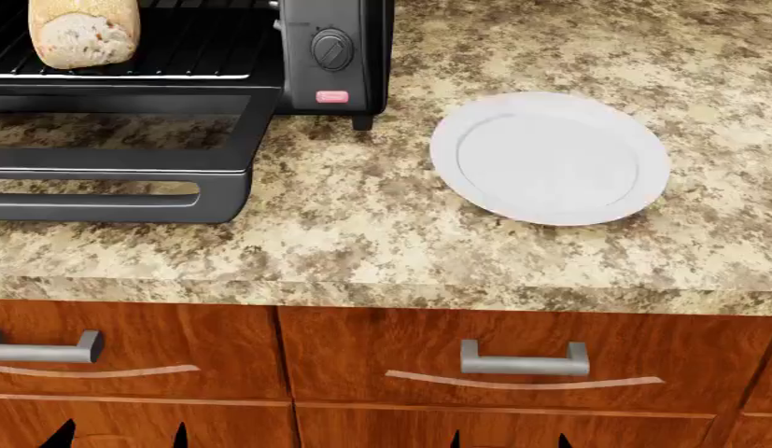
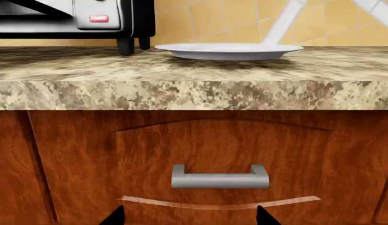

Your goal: Pick the bread from the rack and place it on the plate on the counter.

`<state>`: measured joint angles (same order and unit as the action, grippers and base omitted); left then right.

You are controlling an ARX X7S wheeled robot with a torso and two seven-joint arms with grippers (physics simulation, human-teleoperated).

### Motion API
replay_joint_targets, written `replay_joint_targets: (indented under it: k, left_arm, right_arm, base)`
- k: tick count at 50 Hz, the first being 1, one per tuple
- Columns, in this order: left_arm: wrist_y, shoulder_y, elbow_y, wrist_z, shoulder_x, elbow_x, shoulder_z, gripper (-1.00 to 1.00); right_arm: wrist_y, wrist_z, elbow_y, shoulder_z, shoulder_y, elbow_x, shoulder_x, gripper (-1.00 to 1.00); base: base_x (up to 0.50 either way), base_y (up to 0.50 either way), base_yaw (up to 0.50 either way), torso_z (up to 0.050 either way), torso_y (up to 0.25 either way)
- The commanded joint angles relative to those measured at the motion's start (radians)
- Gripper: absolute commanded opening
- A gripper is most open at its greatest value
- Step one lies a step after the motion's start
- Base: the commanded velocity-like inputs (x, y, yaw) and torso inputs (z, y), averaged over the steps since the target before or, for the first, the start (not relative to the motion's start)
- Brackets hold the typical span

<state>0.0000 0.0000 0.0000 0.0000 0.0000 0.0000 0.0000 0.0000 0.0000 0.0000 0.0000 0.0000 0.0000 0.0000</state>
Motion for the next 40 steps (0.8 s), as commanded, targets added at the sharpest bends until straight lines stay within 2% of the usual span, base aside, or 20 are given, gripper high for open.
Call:
replay_joint_targets:
  k: [1, 13, 17, 18, 32, 38, 40]
  left_arm:
    - [0.006, -0.005, -0.008, -0.068, -0.058, -0.058, 0.068, 1.00]
    - [-0.056, -0.005, 0.013, -0.087, -0.071, -0.098, 0.080, 1.00]
    - [0.010, 0.011, 0.026, -0.057, -0.089, -0.098, 0.106, 1.00]
    - [-0.016, 0.007, 0.027, -0.075, -0.091, -0.068, 0.118, 1.00]
    - [-0.226, 0.050, 0.350, -0.080, -0.166, -0.148, 0.083, 1.00]
    - [-0.402, 0.036, 0.524, -0.093, -0.214, -0.158, 0.080, 1.00]
    - [-0.511, 0.022, 0.639, -0.104, -0.237, -0.162, 0.081, 1.00]
  right_arm:
    - [-0.021, 0.055, 0.027, -0.056, 0.009, 0.046, 0.045, 1.00]
    - [-0.009, 0.076, 0.005, -0.078, 0.001, 0.069, 0.066, 1.00]
    - [-0.012, 0.078, 0.010, -0.084, 0.003, 0.078, 0.071, 1.00]
    - [-0.004, 0.075, 0.009, -0.084, 0.004, 0.088, 0.072, 1.00]
    - [0.248, 0.085, -0.310, -0.087, -0.024, 0.157, 0.136, 1.00]
    - [0.431, 0.106, -0.486, -0.080, 0.011, 0.166, 0.183, 1.00]
    - [0.505, 0.116, -0.568, -0.063, 0.019, 0.178, 0.203, 1.00]
  base:
    - [0.00, 0.00, 0.00, 0.000, 0.000]
    - [0.00, 0.00, 0.00, 0.000, 0.000]
    - [0.00, 0.00, 0.00, 0.000, 0.000]
    - [0.00, 0.00, 0.00, 0.000, 0.000]
    - [0.00, 0.00, 0.00, 0.048, 0.060]
    - [0.00, 0.00, 0.00, 0.048, 0.060]
    - [0.00, 0.00, 0.00, 0.048, 0.060]
